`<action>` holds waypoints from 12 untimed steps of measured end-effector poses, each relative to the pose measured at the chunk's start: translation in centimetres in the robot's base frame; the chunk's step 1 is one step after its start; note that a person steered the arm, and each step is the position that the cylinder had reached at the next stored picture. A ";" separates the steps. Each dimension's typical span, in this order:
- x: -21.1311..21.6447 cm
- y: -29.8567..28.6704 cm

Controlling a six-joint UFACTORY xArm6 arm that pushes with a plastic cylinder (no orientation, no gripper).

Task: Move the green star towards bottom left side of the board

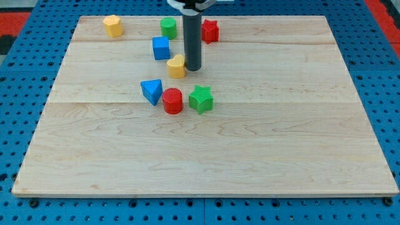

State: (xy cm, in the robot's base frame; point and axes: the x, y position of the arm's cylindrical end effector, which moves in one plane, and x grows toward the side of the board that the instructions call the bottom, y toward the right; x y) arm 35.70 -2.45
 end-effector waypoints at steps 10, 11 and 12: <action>10.9 8.3; 12.4 10.1; 15.8 5.0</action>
State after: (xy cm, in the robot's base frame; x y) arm 51.54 2.58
